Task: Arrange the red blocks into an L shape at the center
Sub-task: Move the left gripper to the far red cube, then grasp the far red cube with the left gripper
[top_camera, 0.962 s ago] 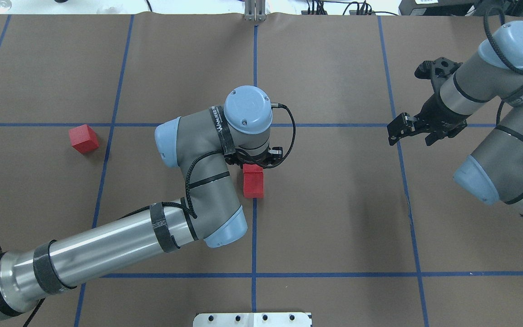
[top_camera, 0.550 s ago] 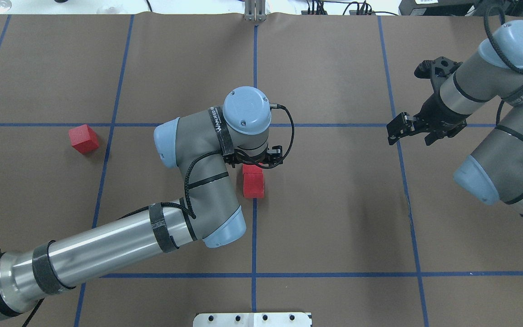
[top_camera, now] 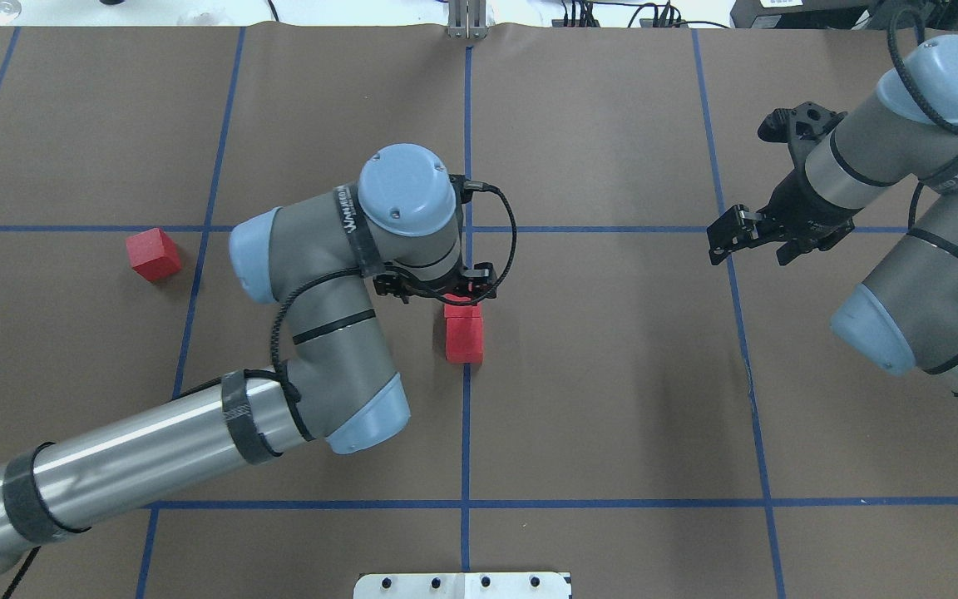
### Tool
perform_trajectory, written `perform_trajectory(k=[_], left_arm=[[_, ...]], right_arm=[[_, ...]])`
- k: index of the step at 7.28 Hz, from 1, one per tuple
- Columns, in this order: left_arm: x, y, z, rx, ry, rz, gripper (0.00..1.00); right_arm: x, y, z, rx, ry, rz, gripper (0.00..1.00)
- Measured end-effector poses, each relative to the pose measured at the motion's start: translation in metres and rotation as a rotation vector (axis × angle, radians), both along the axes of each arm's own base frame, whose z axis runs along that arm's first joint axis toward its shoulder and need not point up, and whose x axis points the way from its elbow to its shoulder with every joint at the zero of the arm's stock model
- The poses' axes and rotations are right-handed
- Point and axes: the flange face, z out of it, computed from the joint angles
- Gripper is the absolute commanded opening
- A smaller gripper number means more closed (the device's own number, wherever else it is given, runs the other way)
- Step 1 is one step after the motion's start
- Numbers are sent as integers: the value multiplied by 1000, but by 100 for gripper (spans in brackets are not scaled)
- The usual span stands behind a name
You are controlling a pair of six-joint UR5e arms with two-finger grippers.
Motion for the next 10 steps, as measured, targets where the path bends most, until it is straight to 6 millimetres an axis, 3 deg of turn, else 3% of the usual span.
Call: perform_trajectory(k=[1,4,7,8,10], left_arm=[[-41,3,28,21,-2,12,99],[-178,-3,143,-8,-38,23,99],[-275,-25,249,-172,-121,-97,99],[-286,-32,272,-227,-114,-146,99],[-279,-47,301,-284,-43,-244,99]], right_arm=[[0,0,-1,1,0,0,100],[0,0,-4,6,-5,1,100],[-1,-2,-10,14,-11,3,100],[-1,-2,-12,16,-12,3,100],[-2,-3,-14,20,-15,3,100]])
